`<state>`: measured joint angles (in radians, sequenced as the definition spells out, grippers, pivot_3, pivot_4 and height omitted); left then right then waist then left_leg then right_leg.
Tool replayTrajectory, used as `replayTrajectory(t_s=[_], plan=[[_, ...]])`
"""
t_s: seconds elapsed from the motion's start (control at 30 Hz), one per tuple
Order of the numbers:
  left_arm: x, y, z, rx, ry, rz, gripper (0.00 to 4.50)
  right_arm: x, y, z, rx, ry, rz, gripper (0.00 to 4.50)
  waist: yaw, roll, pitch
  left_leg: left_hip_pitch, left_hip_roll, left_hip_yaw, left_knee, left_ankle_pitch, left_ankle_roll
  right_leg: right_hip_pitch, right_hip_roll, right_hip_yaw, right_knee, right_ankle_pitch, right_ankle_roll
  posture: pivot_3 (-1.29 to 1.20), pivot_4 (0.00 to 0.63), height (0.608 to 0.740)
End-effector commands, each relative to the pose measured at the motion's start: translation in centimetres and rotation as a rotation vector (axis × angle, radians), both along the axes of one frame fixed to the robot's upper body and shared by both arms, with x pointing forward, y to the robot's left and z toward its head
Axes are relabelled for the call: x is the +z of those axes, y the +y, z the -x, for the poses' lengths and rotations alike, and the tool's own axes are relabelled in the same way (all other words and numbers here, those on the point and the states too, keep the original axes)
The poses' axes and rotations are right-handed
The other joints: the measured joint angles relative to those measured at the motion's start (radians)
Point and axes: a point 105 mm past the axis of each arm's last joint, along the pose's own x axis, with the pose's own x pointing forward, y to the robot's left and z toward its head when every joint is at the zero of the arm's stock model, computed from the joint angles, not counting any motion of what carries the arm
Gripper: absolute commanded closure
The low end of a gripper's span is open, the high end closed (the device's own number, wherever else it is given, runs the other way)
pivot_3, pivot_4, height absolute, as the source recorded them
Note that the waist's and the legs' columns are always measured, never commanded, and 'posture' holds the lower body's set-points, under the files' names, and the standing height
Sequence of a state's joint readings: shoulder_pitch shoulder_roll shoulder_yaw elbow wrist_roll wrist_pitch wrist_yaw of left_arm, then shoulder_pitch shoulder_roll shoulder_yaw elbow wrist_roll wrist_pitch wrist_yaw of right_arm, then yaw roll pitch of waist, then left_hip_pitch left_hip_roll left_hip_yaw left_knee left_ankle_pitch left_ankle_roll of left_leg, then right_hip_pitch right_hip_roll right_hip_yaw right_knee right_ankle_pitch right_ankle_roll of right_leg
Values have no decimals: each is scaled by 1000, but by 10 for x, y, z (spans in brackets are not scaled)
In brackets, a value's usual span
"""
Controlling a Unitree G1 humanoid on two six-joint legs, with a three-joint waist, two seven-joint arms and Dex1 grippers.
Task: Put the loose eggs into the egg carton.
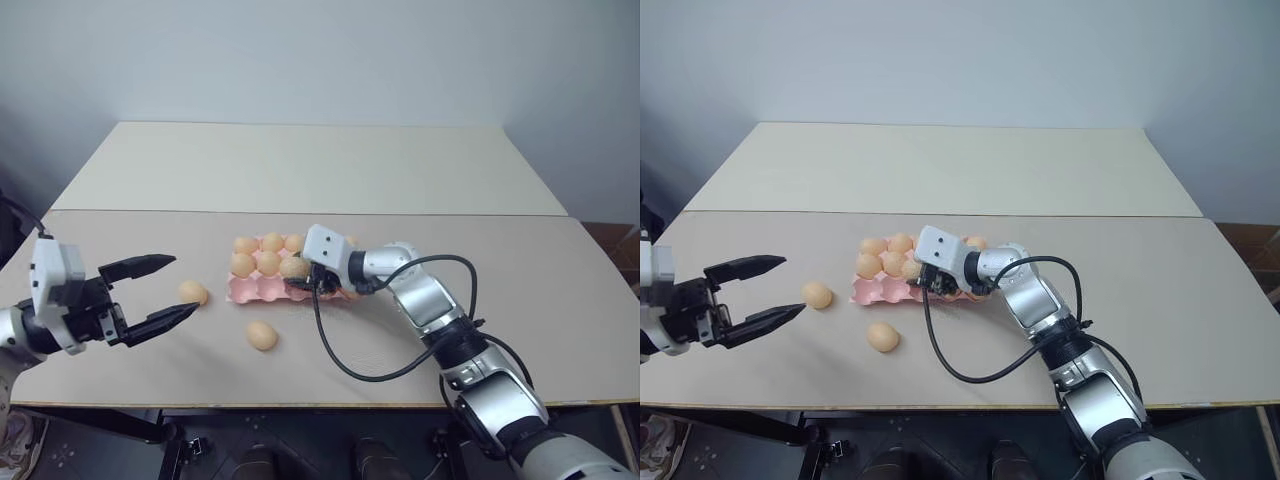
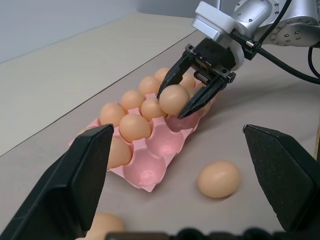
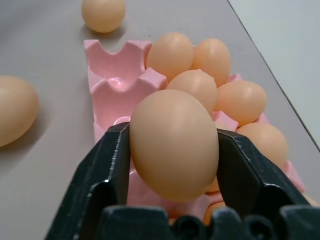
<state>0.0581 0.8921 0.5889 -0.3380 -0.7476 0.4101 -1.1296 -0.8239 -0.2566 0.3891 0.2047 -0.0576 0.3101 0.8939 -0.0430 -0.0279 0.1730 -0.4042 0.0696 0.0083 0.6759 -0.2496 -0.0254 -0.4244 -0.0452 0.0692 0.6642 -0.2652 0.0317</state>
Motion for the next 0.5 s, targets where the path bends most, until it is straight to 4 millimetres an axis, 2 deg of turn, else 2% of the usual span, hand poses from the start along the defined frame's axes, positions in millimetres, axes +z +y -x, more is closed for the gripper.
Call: replayTrajectory(t_s=[0.03, 0.1, 0.23, 0.33, 0.5], plan=[[11, 0, 5, -17, -52, -26, 0, 15, 5, 7, 38, -34, -29, 571, 0, 0, 0, 0, 0, 0, 0, 0, 0, 0, 0, 0, 0, 0, 0, 0, 150, 740], [11, 0, 5, -25, -47, -31, 0, 24, 2, 8, 35, -37, -63, 14, 0, 0, 0, 0, 0, 0, 0, 0, 0, 0, 0, 0, 0, 0, 0, 0, 150, 740], [12, 2, 4, -54, -47, -29, 0, 37, -18, 14, 32, -37, -121, 14, 3, 0, 0, 0, 0, 0, 0, 0, 0, 0, 0, 0, 0, 0, 0, 0, 150, 740], [8, 6, 1, -57, -33, -39, 0, 41, -45, 23, 30, -32, -145, 14, 13, 0, 0, 0, 0, 0, 0, 0, 0, 1, 0, -1, -1, 0, 0, 0, 150, 740], [-4, 18, 3, -63, 23, -86, 0, 48, -108, 43, 18, 2, -149, 14, 21, 0, 0, 0, 0, 0, 0, 0, 0, 0, 0, 0, -1, 0, 0, 0, 150, 740]])
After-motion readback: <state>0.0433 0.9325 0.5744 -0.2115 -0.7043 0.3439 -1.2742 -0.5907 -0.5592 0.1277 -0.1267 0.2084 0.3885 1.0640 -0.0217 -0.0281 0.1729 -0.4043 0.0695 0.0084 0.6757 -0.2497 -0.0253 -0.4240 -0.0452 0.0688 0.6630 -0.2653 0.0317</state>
